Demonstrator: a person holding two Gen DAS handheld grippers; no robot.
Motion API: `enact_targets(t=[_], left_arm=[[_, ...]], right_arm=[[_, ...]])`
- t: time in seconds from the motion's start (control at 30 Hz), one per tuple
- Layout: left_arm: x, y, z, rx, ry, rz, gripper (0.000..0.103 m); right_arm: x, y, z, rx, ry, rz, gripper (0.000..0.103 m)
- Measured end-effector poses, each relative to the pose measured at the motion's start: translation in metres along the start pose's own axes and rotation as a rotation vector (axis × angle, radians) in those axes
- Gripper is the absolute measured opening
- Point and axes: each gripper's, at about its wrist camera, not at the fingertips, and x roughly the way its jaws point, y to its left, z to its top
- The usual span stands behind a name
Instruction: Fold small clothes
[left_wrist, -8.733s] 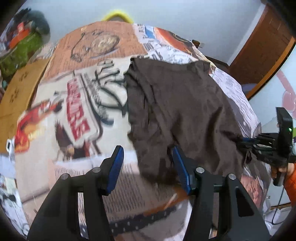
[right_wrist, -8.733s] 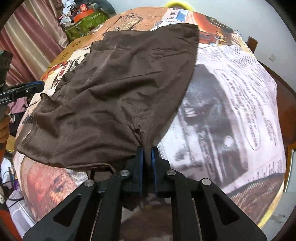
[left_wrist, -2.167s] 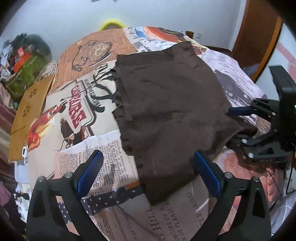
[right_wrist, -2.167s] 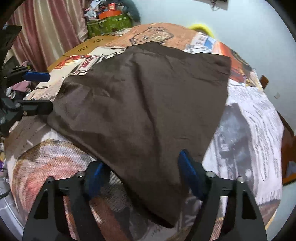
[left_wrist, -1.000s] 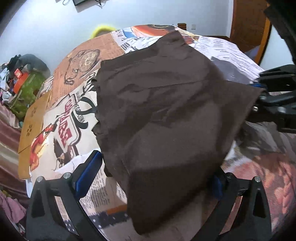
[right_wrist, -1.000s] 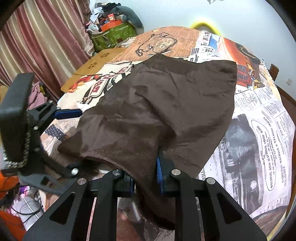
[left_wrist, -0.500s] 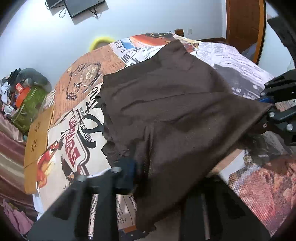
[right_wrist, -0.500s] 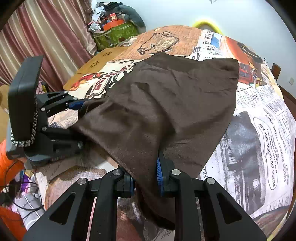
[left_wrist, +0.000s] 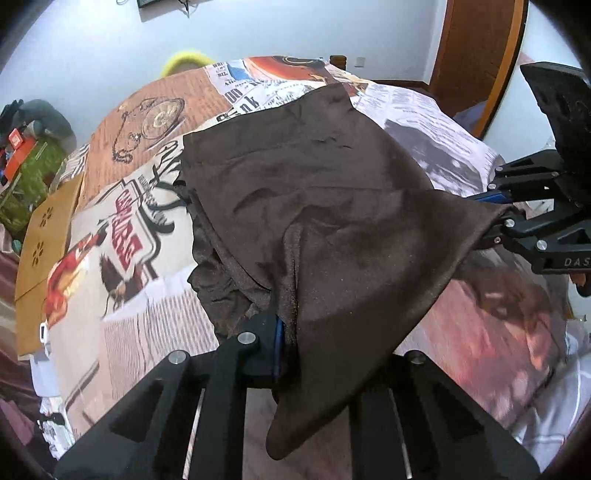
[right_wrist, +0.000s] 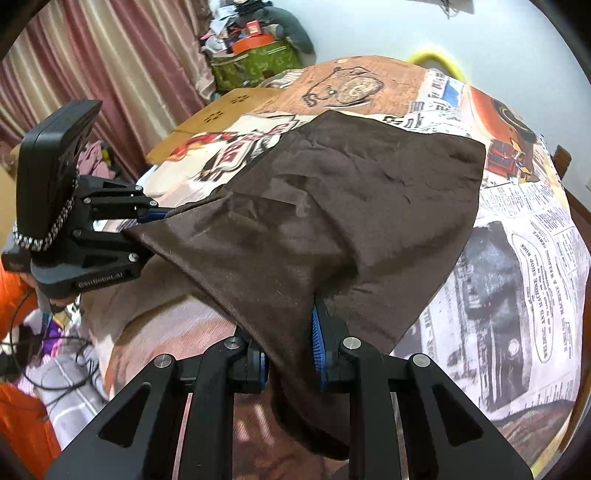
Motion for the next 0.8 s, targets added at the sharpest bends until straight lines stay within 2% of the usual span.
enact_targets(t=[0.23, 0.47, 0.8], left_arm=[[-0.021, 0.001, -0.015, -0.010, -0.007, 0.002, 0.012], [-0.030, 0.002, 0.001, 0.020, -0.040, 0.020, 0.012], [-0.032, 0.002, 0.005, 0.061, -0.043, 0.036, 0.012]], right_arm=[[-0.012, 0.006, -0.022, -0.017, 0.009, -0.009, 0.017], [-0.024, 0.012, -0.017, -0.042, -0.037, -0.052, 0.017], [-0.021, 0.009, -0.025, -0.028, -0.038, -0.036, 0.017]])
